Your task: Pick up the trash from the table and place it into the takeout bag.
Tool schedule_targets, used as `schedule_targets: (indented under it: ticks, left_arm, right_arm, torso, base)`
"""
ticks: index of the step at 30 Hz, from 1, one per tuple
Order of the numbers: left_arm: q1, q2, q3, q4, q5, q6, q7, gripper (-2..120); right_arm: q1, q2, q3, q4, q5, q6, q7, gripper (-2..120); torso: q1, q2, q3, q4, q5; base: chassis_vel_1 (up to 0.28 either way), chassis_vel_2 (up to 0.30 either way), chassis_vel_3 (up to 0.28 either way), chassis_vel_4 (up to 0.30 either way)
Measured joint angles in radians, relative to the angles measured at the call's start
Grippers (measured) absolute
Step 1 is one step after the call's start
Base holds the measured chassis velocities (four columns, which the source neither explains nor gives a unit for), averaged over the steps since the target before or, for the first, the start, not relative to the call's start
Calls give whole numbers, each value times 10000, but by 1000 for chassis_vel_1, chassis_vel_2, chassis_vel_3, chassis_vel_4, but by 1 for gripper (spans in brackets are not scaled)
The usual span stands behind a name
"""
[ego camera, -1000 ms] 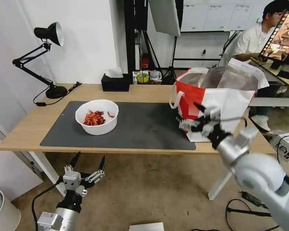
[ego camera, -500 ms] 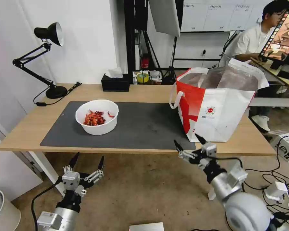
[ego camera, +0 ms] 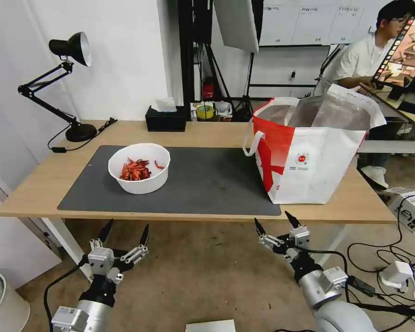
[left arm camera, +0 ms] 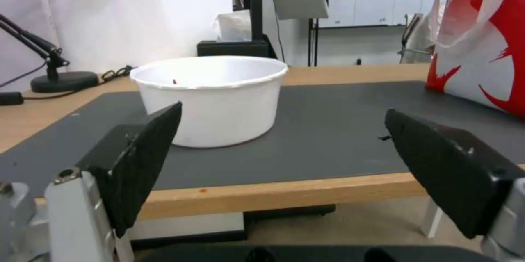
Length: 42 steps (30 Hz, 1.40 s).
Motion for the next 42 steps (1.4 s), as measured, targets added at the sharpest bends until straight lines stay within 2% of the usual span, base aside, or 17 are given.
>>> schedule_targets:
  ticks: [14,16,17,20,21,23,24,25,26,27,28,32,33,36,38,39,42]
  left_arm:
    - [-76,117,-32,49,-58,92,-19,100]
    - [-451,620,-298,-252,-783,736,-423,100]
    - [-451,620,-298,-252,-783,736,-423,100]
    - [-1118,1523,-821,-743,-2084,2182,-1197,100]
    - [-1118,1523,-821,-743,-2084,2182,-1197,100]
    - [-1833,2497,-1319,-949,-3297,3612,-1762,100]
    - [-2188,3006,-1412,-937,-3915,3990,-2100,100]
    - [-2188,3006,-1412,-937,-3915,3990,-2100,100]
    - [-2766,3816,-1459,-808,-4867,4398,-2623,100]
    - [-3085,4292,-1415,-694,-5403,4542,-2954,100]
    - [-3085,4292,-1415,-694,-5403,4542,-2954,100]
    - [-4098,6123,-945,-90,-7279,4716,-3814,100]
    - [-4098,6123,-945,-90,-7279,4716,-3814,100]
    - [-4877,6900,-421,365,-7989,4732,-3897,100]
    - [-6102,7598,176,1036,-9106,5058,-3916,100]
    - [-6102,7598,176,1036,-9106,5058,-3916,100]
    - [-6773,8135,230,1787,-10429,5547,-3992,100]
  right_arm:
    - [22,-64,19,63,54,-21,15,100]
    - [30,-67,19,67,62,-31,16,100]
    - [30,-67,19,67,62,-31,16,100]
    - [34,-70,20,71,65,-39,16,100]
    - [34,-70,20,71,65,-39,16,100]
    - [35,-71,20,74,67,-41,16,100]
    - [37,-72,20,75,68,-42,15,100]
    - [37,-72,20,75,68,-42,15,100]
    - [38,-72,20,77,70,-44,16,100]
    - [38,-74,20,77,71,-45,17,100]
    - [38,-74,20,77,71,-45,17,100]
    - [40,-75,18,77,74,-48,16,100]
    - [40,-75,18,77,74,-48,16,100]
    - [42,-76,17,77,76,-50,14,100]
    - [44,-76,17,78,77,-52,14,100]
    - [44,-76,17,78,77,-52,14,100]
    - [46,-76,17,77,78,-55,14,100]
  torso:
    - [0,0,0,1,-1]
    - [0,0,0,0,0]
    - [0,0,0,0,0]
    - [1,0,0,1,-1]
    - [1,0,0,1,-1]
    - [0,0,0,2,-3]
    - [0,0,1,1,-3]
    - [0,0,1,1,-3]
    - [1,0,0,-3,-1]
    - [1,0,1,-2,-3]
    - [1,0,1,-2,-3]
    - [1,0,2,0,-2]
    - [1,0,2,0,-2]
    - [1,0,2,3,-2]
    - [2,0,2,-5,-3]
    - [2,0,2,-5,-3]
    - [2,0,2,2,-2]
  base:
    - [0,0,0,0]
    - [0,0,0,0]
    - [0,0,0,0]
    - [0,0,0,0]
    - [0,0,0,0]
    - [0,0,0,0]
    - [0,0,0,0]
    - [0,0,0,0]
    - [0,0,0,0]
    - [0,0,0,0]
    - [0,0,0,0]
    - [0,0,0,0]
    - [0,0,0,0]
    - [0,0,0,0]
    - [0,0,0,0]
    - [0,0,0,0]
    - [0,0,0,0]
